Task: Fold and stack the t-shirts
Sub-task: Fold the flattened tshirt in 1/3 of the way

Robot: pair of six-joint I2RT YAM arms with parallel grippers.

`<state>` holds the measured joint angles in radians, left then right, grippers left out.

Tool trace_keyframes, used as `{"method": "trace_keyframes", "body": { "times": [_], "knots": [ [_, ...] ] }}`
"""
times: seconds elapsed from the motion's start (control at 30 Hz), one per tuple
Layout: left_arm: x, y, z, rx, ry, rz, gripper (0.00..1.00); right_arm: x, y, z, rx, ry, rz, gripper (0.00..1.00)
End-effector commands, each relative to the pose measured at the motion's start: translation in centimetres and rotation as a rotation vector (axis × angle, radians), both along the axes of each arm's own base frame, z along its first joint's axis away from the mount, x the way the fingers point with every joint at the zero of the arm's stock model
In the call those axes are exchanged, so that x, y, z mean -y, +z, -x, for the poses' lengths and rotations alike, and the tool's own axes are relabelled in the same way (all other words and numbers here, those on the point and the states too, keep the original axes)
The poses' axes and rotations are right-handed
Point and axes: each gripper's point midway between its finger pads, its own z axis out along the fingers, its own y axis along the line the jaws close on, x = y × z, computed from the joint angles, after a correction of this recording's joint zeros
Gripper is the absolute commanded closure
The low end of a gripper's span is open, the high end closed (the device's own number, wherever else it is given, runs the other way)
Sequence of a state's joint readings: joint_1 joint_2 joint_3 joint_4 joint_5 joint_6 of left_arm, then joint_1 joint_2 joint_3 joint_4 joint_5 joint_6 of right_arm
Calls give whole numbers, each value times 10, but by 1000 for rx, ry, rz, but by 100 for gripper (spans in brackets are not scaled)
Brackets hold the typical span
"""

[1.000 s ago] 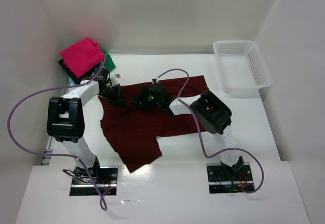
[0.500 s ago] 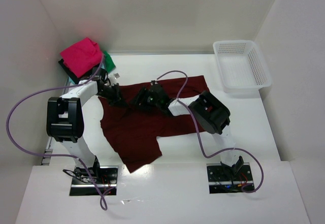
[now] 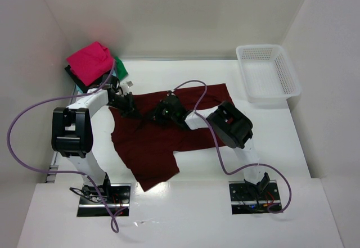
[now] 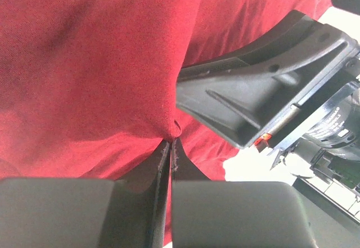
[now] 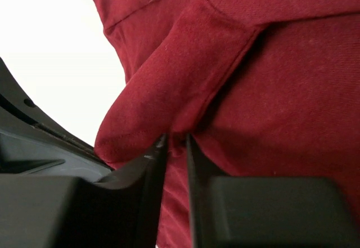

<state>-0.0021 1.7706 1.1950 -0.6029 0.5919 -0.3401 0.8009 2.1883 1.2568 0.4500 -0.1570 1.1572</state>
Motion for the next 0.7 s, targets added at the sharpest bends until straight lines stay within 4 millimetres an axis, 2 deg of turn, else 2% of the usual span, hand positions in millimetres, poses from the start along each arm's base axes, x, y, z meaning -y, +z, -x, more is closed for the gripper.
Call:
{"method": "trace_keyframes", "body": {
  "times": [0.0, 0.13, 0.2, 0.23, 0.3, 0.37, 0.4, 0.43, 0.5, 0.57, 0.67],
  "knots": [
    [-1, 10, -1, 30, -14, 2, 98, -2, 19, -7, 61, -45, -13, 79],
    [-4, 8, 1, 35, -14, -19, 98, -2, 19, -8, 64, -55, -9, 90],
    [-6, 6, 2, 25, -11, -30, 98, 1, 27, -9, 68, -66, -6, 92],
    [-7, 3, 5, 16, -8, -38, 98, 2, 32, -11, 86, -74, -2, 96],
    [-9, 5, 4, 25, -5, -48, 98, 9, 31, -11, 89, -89, 28, 99],
    [-10, 3, 6, 21, -9, -60, 98, 13, 45, -11, 111, -100, 33, 99],
    [-10, 3, 6, 21, -9, -60, 98, 19, 40, -9, 102, -105, 66, 99],
    [-12, 2, 6, 26, -13, -71, 98, 20, 54, -8, 123, -100, 60, 100],
    [-13, -1, 10, 7, -11, -79, 98, 28, 54, -5, 116, -106, 93, 100],
    [-13, 2, 10, 17, -11, -80, 94, 36, 63, -3, 126, -120, 113, 100],
    [-14, -1, 12, 13, -19, -82, 89, 48, 58, 1, 106, -121, 150, 100]
  ]
}}
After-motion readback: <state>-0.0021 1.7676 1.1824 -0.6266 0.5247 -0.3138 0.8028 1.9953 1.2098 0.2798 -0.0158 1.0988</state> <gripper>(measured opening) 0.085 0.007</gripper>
